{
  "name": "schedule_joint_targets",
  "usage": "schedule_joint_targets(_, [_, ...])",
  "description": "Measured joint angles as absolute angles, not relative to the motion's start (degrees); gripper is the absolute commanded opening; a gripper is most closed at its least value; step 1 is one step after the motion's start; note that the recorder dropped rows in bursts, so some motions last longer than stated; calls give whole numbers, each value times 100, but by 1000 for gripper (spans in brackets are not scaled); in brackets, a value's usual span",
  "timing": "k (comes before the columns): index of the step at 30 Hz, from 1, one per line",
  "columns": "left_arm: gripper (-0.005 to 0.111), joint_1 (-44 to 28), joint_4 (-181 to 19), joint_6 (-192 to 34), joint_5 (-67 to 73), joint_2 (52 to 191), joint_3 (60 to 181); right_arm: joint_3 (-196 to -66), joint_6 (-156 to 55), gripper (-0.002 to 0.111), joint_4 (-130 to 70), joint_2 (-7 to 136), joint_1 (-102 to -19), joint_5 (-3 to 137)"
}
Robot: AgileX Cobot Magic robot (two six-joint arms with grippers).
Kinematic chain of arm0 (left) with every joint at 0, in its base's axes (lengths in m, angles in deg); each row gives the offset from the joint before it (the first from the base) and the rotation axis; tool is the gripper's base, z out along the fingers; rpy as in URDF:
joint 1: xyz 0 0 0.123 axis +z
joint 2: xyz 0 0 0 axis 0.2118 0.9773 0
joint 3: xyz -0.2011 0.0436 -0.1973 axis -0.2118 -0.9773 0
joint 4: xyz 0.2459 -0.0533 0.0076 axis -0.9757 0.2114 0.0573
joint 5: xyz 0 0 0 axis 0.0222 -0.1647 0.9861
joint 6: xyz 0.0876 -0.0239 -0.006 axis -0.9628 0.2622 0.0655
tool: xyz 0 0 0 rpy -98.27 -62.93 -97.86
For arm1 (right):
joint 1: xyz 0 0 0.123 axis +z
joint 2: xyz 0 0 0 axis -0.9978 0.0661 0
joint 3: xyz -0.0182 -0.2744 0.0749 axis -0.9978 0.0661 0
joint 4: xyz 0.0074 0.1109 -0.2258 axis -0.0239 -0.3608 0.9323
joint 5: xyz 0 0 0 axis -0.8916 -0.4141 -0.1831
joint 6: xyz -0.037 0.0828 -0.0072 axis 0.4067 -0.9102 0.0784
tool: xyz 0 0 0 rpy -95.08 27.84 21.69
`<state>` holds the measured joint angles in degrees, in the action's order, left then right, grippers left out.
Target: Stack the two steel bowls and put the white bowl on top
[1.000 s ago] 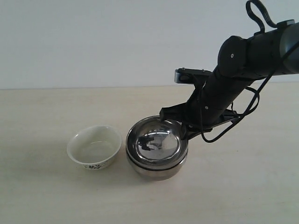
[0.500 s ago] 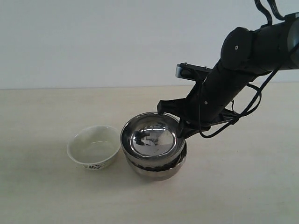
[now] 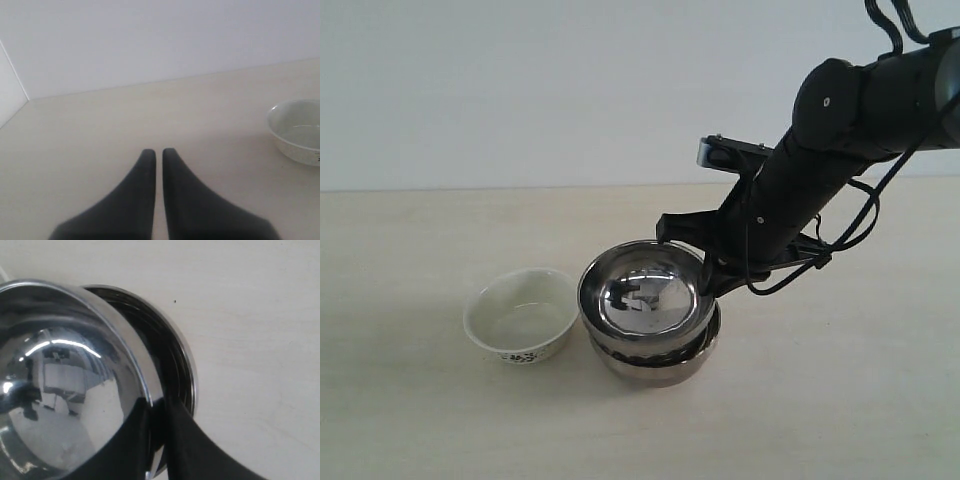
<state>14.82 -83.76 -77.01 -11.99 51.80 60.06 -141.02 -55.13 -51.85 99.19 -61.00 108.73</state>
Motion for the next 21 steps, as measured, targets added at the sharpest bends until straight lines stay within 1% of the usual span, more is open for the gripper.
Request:
schedule_joint_targets(2, [4,1482,-8376,-7701,-1199,5180,6006,-14102,-5513,6,-5185,9919,-6100,10873])
schedule_joint_targets(4, [4,1482,-8376,-7701,-1199,5180,6006,-14102,-5513,16,-5185,9919,-6100,10873])
schedule_joint_targets(8, [4,1482,-8376,-7701,-1199,5180,6006,-14102,-5523,52,-5195,9919,-6100,10873])
schedule_joint_targets(9, [4,1482,-8376,-7701,-1199,5180,6006,-14102,-5523,58,-5195,9919,-6100,10873])
schedule_joint_targets(10, [4,1482,-8376,-7701,-1199,5180,6006,-14102,-5523,61,-5195,9919,-6100,10873])
schedule_joint_targets(12, [4,1482,-8376,-7701,-1199,5180,6006,-14102,-5499,59,-5195,9931,-6100,10873])
schedule_joint_targets(14, [4,1482,-8376,-7701,-1199,5180,6006,-14102,-5466,50,-5195,9954,-6100,10873])
schedule_joint_targets(17, [4,1482,-8376,-7701,-1199,5180,6006,-14102,-5453,26,-5131,9952,-6100,10873])
schedule_joint_targets(18, [4,1482,-8376,-7701,-1199,5180,6006,-14102,-5453,16,-5100,9952,-6100,10873])
schedule_joint_targets(19, [4,1482,-8376,-7701,-1199,5180,6006,-14102,-5453,9,-5044,9952,-6100,10873])
schedule_joint_targets(21, [4,1482,-8376,-7701,-1199,5180,6006,-14102,-5453,2,-4950,9952,-6100,10873])
